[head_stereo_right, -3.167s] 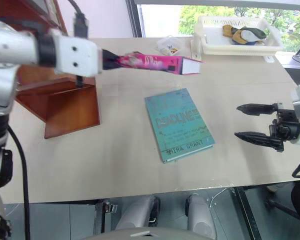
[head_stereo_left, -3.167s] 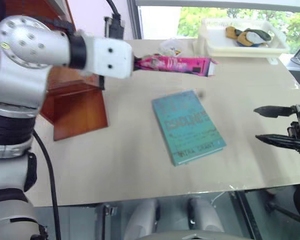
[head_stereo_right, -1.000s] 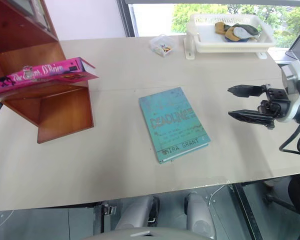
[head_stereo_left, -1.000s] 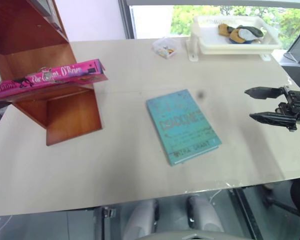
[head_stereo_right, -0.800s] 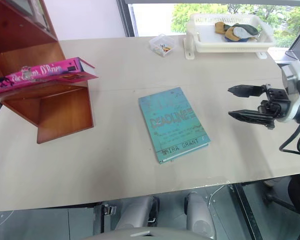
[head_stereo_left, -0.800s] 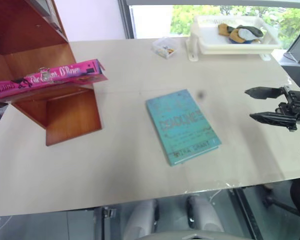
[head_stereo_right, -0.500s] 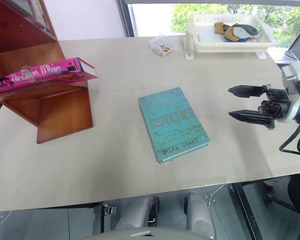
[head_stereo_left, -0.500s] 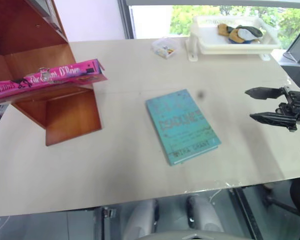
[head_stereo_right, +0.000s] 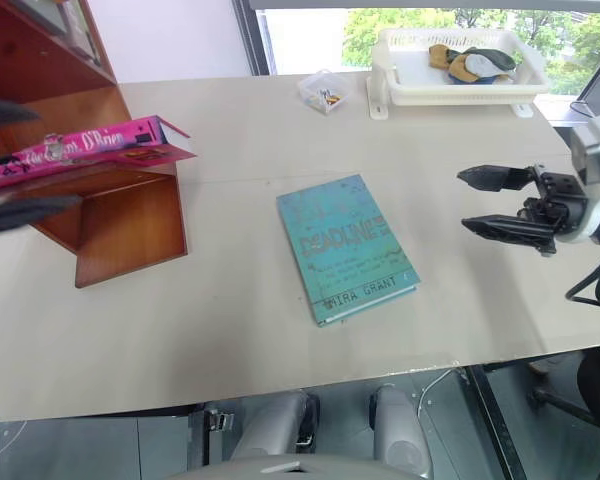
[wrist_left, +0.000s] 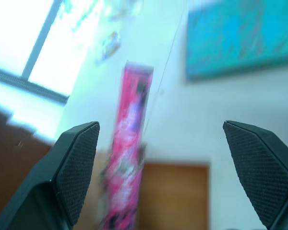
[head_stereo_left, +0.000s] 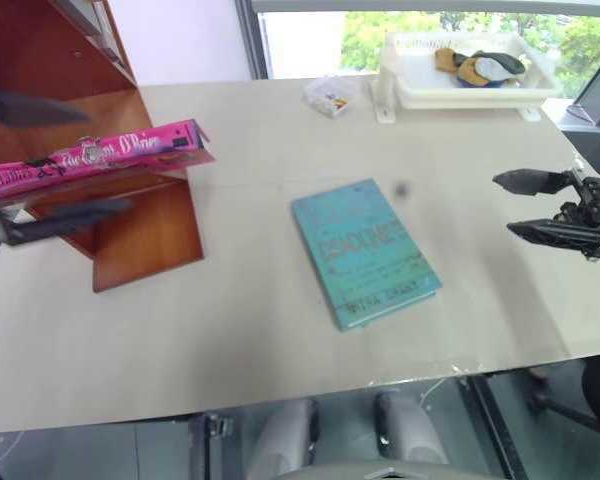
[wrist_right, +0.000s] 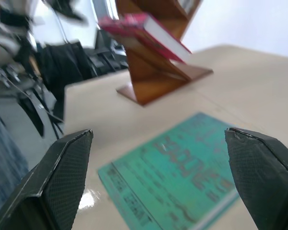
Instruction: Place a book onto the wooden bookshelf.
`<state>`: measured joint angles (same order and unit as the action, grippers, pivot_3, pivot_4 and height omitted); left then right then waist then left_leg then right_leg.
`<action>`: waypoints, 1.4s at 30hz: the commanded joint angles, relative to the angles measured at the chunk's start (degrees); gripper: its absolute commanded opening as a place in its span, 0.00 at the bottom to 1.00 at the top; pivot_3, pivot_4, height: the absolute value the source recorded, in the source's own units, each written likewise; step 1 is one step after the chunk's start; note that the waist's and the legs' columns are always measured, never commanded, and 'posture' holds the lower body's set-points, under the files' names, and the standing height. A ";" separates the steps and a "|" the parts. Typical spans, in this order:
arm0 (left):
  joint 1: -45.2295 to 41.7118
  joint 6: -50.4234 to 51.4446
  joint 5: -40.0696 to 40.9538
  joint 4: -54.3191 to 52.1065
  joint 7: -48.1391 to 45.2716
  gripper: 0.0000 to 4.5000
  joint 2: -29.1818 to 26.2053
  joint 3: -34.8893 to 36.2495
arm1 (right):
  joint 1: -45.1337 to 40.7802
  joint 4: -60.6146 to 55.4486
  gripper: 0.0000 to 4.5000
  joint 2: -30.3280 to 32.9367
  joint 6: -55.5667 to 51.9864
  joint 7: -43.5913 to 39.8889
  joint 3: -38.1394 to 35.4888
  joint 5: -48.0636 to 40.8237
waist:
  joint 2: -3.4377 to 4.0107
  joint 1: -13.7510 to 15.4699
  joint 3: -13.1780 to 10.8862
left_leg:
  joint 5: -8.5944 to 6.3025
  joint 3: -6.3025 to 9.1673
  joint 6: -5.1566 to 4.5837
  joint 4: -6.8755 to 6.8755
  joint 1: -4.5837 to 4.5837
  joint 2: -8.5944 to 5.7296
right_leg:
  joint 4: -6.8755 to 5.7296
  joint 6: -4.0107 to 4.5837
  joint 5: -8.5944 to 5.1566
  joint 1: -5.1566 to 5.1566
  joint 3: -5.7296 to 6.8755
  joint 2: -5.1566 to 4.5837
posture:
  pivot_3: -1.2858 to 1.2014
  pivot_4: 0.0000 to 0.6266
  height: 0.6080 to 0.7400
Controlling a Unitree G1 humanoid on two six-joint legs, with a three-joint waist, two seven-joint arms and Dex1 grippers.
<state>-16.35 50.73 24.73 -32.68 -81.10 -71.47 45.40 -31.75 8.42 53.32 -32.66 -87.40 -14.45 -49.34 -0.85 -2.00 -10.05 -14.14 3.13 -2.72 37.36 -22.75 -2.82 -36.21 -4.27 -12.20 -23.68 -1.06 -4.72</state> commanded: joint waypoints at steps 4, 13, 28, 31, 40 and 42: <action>5.49 7.39 7.20 -8.27 6.51 0.98 3.83 0.24 | -0.32 -3.03 1.00 1.22 -2.68 -0.40 -4.63 -3.41 | -0.04 0.18 0.00 | 0.00 0.02 0.01 0.00 0.00 0.01 | 0.04 0.05 0.03 0.01 0.00 -0.01 | 0.52 0.24 1.00; 20.18 9.35 16.80 -16.48 16.48 0.98 17.57 -9.78 | 2.94 -2.93 1.00 2.79 -2.66 -0.45 -5.96 -2.52 | 0.13 1.20 0.12 | -0.01 0.00 0.03 -0.03 -0.06 -0.02 | 0.21 0.15 0.09 0.02 -0.04 -0.33 | 0.52 0.24 1.00; 19.13 -7.06 10.84 1.66 30.78 0.98 37.26 -31.55 | 19.11 -1.60 1.00 2.80 9.58 4.65 -7.52 11.34 | 0.30 2.85 0.43 | -0.01 -0.07 0.01 0.11 -0.04 -0.06 | 0.30 0.29 0.21 0.12 -0.06 -0.28 | 0.52 0.24 1.00; 16.52 -8.16 10.06 3.59 31.78 0.98 37.47 -33.75 | 25.14 -2.11 1.00 3.02 12.76 7.11 -8.23 15.30 | 0.31 2.89 0.44 | -0.01 -0.05 0.02 0.09 -0.04 -0.06 | 0.29 0.29 0.21 0.11 -0.04 -0.28 | 0.52 0.24 1.00; 12.97 -10.20 7.73 9.02 34.79 0.98 36.87 -35.57 | 38.04 -1.43 1.00 1.83 21.46 19.46 -13.58 25.54 | 0.38 2.59 0.55 | -0.01 -0.19 0.01 0.08 0.05 -0.05 | 0.27 0.26 0.22 0.12 -0.19 -0.05 | 0.52 0.24 1.00; 13.50 -11.17 7.11 9.77 34.76 0.98 36.38 -35.34 | 39.35 -0.25 1.00 1.57 22.46 20.72 -15.59 25.69 | 0.37 2.65 0.55 | -0.01 -0.22 0.01 0.08 0.06 -0.04 | 0.27 0.25 0.23 0.13 -0.22 -0.01 | 0.52 0.24 1.00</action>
<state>-3.26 41.45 32.40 -22.88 -46.37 -34.32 9.83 6.95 7.77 54.85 -12.15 -68.34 -25.96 -23.89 -0.48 0.64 -9.49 -14.15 2.91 -2.72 37.45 -22.69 -2.86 -35.94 -4.02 -11.98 -23.55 -1.28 -4.72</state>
